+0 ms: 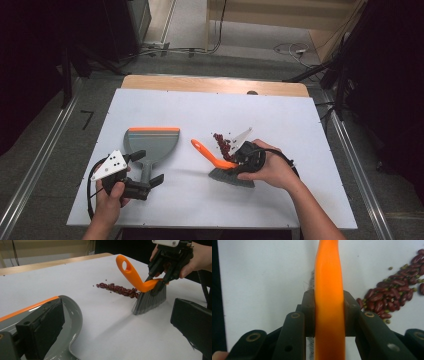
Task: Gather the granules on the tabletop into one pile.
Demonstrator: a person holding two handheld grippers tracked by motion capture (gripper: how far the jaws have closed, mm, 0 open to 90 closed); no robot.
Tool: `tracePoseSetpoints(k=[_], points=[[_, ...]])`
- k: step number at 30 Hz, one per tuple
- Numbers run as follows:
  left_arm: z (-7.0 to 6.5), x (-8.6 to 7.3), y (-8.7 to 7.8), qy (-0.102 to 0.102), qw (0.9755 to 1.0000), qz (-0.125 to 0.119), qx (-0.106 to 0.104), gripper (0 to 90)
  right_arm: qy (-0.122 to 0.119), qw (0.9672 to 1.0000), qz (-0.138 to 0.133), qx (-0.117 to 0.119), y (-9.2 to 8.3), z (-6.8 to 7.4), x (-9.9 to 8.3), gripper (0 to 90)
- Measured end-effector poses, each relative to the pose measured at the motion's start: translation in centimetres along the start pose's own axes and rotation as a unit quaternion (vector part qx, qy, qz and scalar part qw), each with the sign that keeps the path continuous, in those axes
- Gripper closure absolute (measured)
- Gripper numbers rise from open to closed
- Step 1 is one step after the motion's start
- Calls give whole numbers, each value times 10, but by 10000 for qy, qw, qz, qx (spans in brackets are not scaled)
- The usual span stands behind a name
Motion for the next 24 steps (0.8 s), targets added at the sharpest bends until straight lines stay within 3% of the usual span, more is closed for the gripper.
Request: tracePoseSetpoints(k=[3, 5, 13, 24], points=[[1, 0, 0, -15, 10000, -5, 7, 0, -231, 9997, -127, -8, 3, -8, 3, 680], [1, 0, -1, -14, 10000, -4, 15, 0, -236, 9995, -206, 4, 5, -14, 5, 679], [0, 0, -1, -19, 10000, -13, 16, 0, -26, 9997, -234, -93, 8, -32, 10, 679], [1, -1, 0, -14, 10000, 25, 29, 0, 31, 9994, -272, -204, 13, -51, 19, 679]])
Point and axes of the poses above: each handheld gripper's, and its own axes: y roughly forward along the jaws, x roughly out of its top, z roughly to its left, the point moved 10 cm from there along y, roughly forward along the jaws, and after that the axes turned 8 degrees about -x, right-handed, at the moved point
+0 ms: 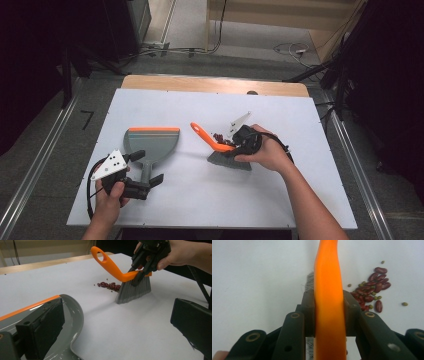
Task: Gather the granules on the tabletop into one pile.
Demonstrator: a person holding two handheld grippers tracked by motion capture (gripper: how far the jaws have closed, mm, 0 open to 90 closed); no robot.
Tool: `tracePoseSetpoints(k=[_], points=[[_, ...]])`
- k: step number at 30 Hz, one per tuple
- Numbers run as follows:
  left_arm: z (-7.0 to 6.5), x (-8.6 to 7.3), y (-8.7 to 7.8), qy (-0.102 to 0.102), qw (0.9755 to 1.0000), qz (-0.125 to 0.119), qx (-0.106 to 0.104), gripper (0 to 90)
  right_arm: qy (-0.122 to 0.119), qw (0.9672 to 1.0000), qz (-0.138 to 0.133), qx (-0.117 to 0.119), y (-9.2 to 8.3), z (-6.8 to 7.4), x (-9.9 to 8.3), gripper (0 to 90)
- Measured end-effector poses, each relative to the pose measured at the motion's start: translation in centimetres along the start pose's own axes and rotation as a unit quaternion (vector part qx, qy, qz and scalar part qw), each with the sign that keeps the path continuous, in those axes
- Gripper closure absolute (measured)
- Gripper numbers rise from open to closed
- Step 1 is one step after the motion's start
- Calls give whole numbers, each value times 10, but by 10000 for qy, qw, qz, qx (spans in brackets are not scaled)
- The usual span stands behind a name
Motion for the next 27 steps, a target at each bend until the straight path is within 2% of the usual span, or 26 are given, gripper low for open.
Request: tracePoseSetpoints(k=[5, 8, 14, 18, 24, 27], points=[[0, 0, 0, 7, 10000, 7, -8, 0, 89, 9999, 21, -89, 2, -8, 4, 679], [0, 0, 0, 10, 10000, -3, -11, 0, 46, 9999, 12, -149, 4, -13, 6, 680], [0, 0, 0, 4, 10000, -9, -9, 0, 113, 9998, 23, -146, 5, -19, 8, 679], [0, 0, 0, 4, 10000, -11, -9, 0, 70, 9997, -47, -208, 7, -25, 10, 680], [0, 0, 0, -9, 10000, 5, 9, 0, 28, 9995, -8, -326, 8, -34, 13, 680], [1, 0, -1, -14, 10000, 5, 10, 0, 48, 9996, 2, -296, 9, -36, 14, 680]])
Point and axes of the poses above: each handheld gripper's, and its own axes: y roughly forward along the jaws, x roughly out of its top, z roughly to its left, the point moved 10 cm from there along y, roughly forward along the jaws, and after that the axes turned 8 degrees about -x, right-handed, at the moved point
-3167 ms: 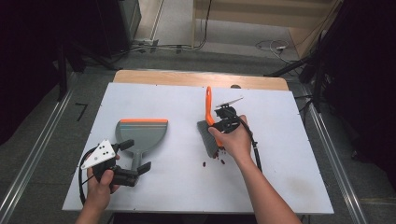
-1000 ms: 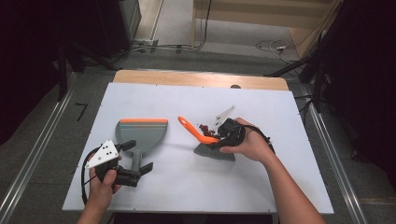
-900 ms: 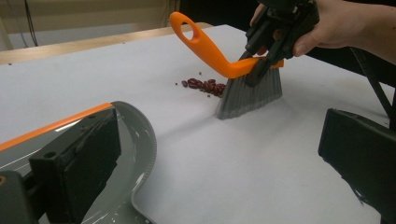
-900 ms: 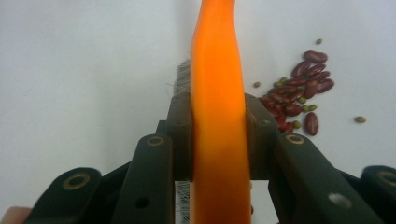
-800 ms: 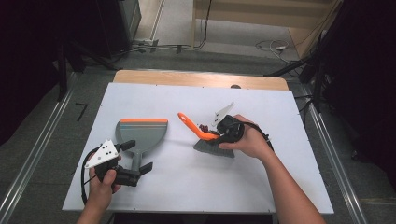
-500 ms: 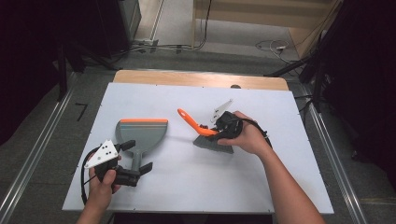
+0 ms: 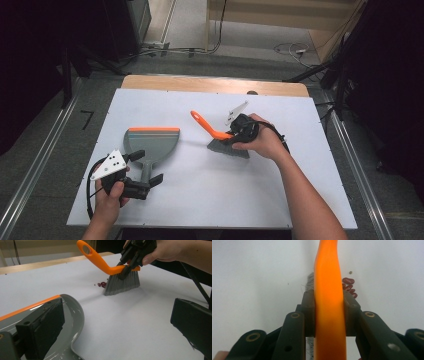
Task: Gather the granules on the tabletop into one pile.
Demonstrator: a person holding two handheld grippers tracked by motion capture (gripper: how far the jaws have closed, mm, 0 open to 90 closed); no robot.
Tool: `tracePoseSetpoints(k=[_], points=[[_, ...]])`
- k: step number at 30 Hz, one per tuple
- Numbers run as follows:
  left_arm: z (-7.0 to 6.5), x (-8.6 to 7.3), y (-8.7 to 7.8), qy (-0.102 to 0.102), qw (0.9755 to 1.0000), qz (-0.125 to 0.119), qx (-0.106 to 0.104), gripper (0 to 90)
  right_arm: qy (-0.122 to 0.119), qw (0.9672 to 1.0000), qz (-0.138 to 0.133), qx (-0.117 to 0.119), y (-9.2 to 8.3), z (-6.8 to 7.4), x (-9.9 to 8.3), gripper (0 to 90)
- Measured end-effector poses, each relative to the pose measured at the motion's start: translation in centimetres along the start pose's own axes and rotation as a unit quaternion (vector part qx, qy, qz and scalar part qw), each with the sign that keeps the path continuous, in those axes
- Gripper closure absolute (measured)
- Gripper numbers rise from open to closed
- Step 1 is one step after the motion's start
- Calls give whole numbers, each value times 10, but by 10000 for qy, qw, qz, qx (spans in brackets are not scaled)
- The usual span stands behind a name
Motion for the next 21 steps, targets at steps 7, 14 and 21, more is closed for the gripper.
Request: tracePoseSetpoints(k=[7, 14, 21], points=[[0, 0, 0, 0, 10000, -2, -5, 0, 51, 10000, -15, -43, 2, -7, 1, 680], [0, 0, 0, -8, 10000, -10, -2, 0, -26, 10000, -50, -17, 4, -10, 4, 680], [0, 0, 0, 1, 10000, -1, -10, 0, 62, 9999, -53, -84, 6, -15, 6, 680]])
Point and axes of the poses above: each handheld gripper's, and its own axes: y roughly forward along the jaws, x roughly out of its top, z roughly to its left, the point moved 10 cm from there along y, roughly forward along the jaws, and after that the axes turned 8 degrees about -x, right-handed, at the moved point
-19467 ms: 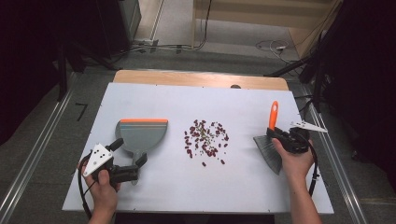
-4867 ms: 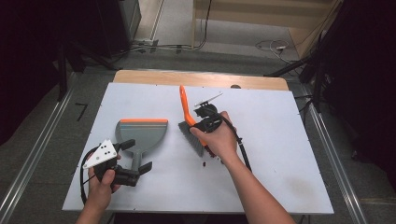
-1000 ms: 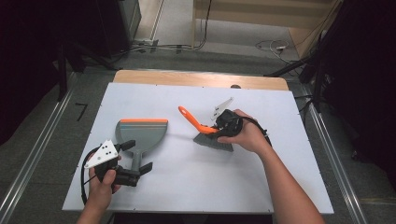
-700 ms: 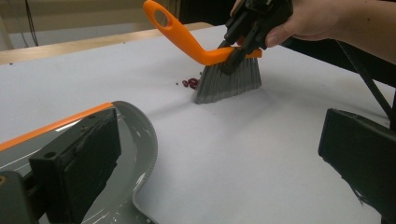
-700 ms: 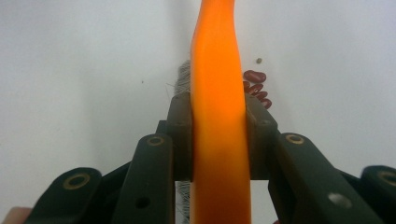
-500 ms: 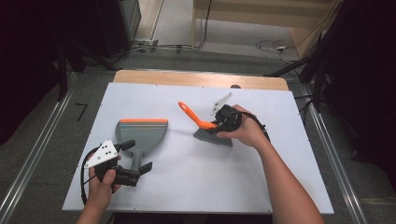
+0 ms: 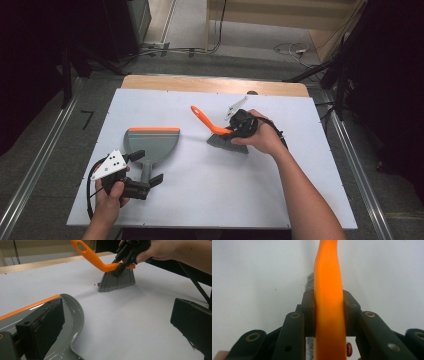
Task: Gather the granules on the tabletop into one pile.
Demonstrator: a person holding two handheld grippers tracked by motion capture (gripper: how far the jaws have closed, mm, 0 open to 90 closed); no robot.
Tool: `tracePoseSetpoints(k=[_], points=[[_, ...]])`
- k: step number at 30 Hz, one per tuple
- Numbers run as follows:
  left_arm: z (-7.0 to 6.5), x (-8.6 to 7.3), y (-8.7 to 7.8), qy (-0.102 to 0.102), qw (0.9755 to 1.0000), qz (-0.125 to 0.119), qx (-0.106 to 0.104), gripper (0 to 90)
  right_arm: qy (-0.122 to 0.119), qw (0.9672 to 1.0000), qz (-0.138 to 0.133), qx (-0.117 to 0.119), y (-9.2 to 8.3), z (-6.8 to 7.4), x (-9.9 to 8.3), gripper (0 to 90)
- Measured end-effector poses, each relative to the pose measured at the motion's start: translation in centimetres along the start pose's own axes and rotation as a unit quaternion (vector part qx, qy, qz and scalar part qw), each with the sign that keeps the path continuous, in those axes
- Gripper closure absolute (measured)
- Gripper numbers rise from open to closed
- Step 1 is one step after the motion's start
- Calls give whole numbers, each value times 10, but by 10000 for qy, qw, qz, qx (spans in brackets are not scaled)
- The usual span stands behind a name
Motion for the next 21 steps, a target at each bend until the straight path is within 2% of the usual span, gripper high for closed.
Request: tracePoseSetpoints(k=[21], points=[[0, 0, 0, -8, 10000, -13, -4, 0, 62, 10000, -29, -71, 5, -12, 5, 679]])
Point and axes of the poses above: each handheld gripper's, and its own axes: y roughly forward along the jaws, x roughly out of its top, z roughly to its left, the point moved 10 cm from there along y, roughly forward along the jaws, and after that the axes turned 8 degrees about -x, right-handed, at the moved point
